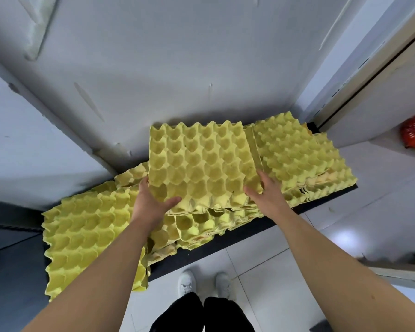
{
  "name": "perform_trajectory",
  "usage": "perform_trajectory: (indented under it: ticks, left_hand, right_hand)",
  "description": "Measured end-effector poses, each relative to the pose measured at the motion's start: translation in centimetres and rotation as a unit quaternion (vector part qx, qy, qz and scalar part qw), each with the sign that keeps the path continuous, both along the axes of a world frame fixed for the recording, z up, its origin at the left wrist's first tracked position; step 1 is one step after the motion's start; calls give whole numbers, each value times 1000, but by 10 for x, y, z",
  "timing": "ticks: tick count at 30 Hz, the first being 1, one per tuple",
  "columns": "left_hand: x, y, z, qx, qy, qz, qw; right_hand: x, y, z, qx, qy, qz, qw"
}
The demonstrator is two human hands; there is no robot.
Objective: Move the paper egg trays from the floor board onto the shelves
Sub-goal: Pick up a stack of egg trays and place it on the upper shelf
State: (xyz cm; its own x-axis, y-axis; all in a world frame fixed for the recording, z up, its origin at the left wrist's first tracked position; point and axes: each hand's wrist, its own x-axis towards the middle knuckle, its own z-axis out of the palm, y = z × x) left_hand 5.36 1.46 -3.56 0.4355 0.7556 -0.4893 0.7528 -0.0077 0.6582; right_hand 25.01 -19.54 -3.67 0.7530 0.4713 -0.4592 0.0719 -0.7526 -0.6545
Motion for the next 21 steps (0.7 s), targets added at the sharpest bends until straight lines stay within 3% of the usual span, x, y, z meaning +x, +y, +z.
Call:
perform_trajectory:
  ticks: [8,21]
  left_hand:
    - [-1,-7,6,-26,-41,41,998]
    - [-13,-69,50,-14,-160,128,979]
  right_hand:
    - [4,-2,-3,50,38,-29,998]
    - [17,-34,29,43,-21,41,998]
